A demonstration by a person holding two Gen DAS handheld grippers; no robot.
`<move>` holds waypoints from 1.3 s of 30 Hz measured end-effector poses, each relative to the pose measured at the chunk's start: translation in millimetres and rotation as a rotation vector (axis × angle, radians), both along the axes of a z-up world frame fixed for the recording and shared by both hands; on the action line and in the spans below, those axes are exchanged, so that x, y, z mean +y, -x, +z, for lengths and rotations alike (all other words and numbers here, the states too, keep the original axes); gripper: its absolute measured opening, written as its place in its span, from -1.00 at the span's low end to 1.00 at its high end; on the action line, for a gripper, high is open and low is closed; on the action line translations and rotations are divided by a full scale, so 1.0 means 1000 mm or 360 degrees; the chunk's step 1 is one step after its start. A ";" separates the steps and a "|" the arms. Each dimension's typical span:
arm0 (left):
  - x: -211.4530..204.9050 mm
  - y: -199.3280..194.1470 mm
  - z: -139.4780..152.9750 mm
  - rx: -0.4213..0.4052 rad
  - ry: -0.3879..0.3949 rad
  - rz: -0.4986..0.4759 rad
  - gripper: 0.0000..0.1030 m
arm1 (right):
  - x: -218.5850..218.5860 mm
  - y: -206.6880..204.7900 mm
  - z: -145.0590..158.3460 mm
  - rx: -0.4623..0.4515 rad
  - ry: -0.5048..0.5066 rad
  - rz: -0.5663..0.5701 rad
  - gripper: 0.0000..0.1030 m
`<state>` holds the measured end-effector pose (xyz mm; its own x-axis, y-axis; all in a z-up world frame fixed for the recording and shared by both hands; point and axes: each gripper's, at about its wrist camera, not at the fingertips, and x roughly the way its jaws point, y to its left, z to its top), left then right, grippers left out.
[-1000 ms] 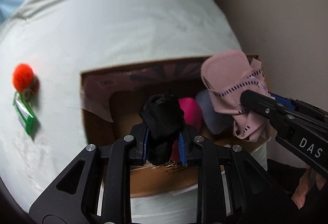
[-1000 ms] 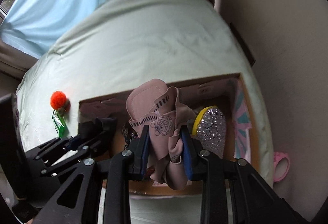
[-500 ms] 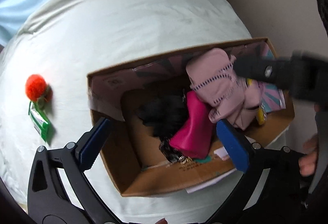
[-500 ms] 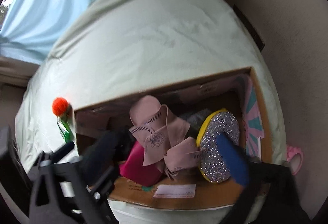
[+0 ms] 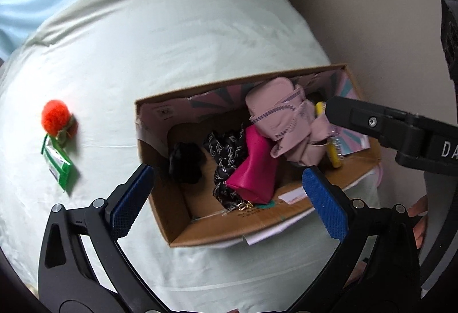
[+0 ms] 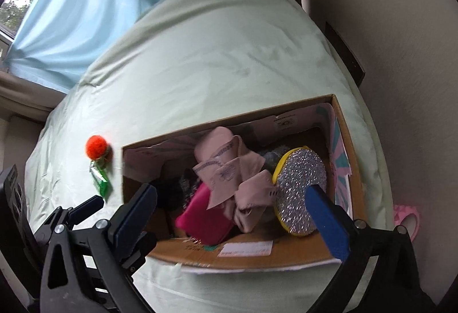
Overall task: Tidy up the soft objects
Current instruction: 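Lift both tools away from the box toward the pompom and wipes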
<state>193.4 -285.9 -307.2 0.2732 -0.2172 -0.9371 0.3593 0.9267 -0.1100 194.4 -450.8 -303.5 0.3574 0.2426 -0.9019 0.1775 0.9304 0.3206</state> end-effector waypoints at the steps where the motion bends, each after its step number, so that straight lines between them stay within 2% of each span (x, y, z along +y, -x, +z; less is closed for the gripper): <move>1: 0.002 0.004 0.009 -0.0022 0.0005 -0.0003 0.99 | 0.001 0.003 0.006 -0.0013 0.0000 0.0000 1.00; 8: 0.025 0.028 0.072 -0.0129 0.0053 0.0060 0.99 | 0.016 0.029 0.056 -0.0067 0.0006 0.0030 1.00; 13: 0.055 0.054 0.120 -0.0252 0.0066 0.0107 0.99 | 0.040 0.054 0.103 -0.0199 0.0074 0.0061 1.00; 18: 0.098 0.082 0.153 -0.0343 0.0077 0.0183 0.99 | 0.074 0.083 0.153 -0.0351 0.0176 0.0143 1.00; 25: 0.171 0.119 0.183 -0.0449 0.0071 0.0321 0.99 | 0.129 0.122 0.200 -0.0540 0.0303 0.0227 1.00; 33: 0.257 0.145 0.202 -0.0543 0.0087 0.0446 0.99 | 0.191 0.150 0.215 -0.0660 0.0372 0.0285 1.00; 39: 0.308 0.136 0.197 -0.0524 0.0116 0.0486 0.99 | 0.239 0.136 0.210 -0.0654 0.0395 0.0308 1.00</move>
